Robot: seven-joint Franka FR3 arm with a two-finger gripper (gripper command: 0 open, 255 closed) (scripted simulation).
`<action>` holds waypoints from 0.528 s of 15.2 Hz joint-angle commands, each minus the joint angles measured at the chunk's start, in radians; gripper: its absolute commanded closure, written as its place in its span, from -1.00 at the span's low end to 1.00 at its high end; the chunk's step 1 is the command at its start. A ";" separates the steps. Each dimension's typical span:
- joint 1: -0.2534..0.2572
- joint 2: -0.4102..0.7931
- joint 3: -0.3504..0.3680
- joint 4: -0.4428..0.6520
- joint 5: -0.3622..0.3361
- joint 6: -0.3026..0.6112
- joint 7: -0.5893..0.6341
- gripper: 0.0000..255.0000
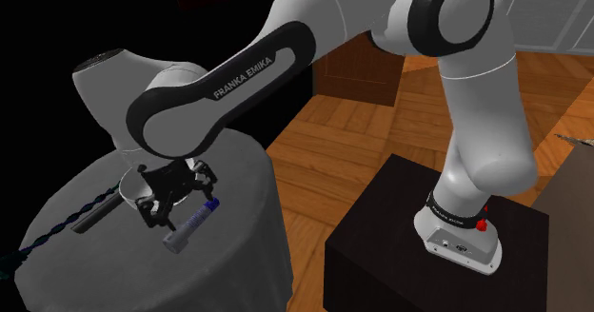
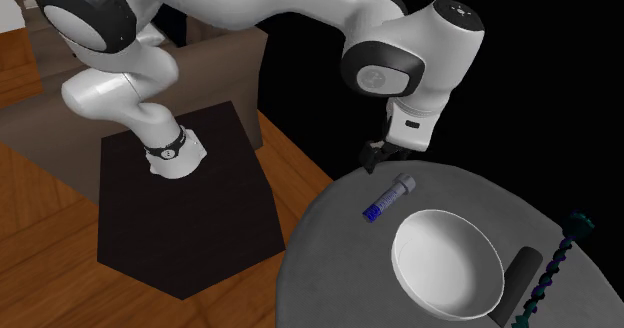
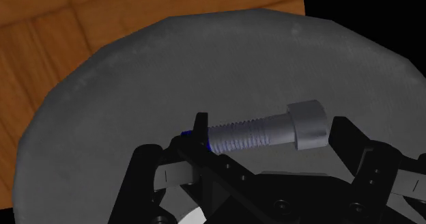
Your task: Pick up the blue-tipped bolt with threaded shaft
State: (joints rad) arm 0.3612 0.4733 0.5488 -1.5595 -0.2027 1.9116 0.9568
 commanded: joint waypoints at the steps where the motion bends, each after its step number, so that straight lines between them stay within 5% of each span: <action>1: 0.049 0.082 -0.008 0.091 -0.028 -0.017 0.033 -1.00; 3: 0.102 0.171 -0.020 0.209 -0.051 -0.050 0.054 -1.00; 8: 0.106 0.195 -0.027 0.190 -0.061 -0.009 0.059 -1.00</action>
State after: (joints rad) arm 0.4667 0.6630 0.5230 -1.3636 -0.2610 1.8914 1.0143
